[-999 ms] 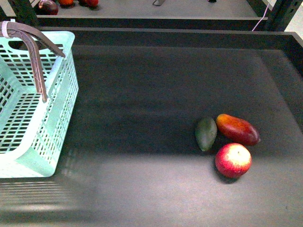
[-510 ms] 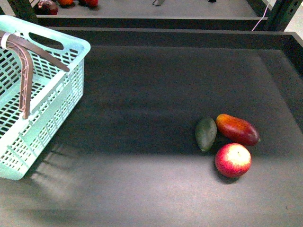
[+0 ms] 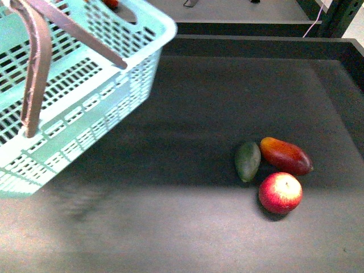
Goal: Pick apple with right arm and hold basket with left
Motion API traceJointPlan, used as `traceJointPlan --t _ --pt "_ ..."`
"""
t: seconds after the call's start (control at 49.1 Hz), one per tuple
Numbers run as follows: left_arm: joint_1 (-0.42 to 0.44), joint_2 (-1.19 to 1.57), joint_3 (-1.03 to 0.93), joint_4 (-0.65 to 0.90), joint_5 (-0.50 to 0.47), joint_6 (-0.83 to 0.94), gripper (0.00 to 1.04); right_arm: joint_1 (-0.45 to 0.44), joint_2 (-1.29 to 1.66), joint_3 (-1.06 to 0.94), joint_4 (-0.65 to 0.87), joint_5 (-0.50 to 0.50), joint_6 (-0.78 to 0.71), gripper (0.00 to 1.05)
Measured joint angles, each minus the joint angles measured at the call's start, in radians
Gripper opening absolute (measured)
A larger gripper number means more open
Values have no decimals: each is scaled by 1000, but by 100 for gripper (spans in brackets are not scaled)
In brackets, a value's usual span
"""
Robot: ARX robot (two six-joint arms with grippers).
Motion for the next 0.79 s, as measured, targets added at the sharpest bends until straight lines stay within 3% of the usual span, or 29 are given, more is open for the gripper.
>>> traceJointPlan --t 0.204,0.571,0.795 --pt "-147 -18 1 -39 16 24 15 0 0 0 0 0 0 96" --pt "-327 -88 0 -91 19 63 15 0 0 0 0 0 0 96" --pt "-379 -95 12 -128 44 83 15 0 0 0 0 0 0 96"
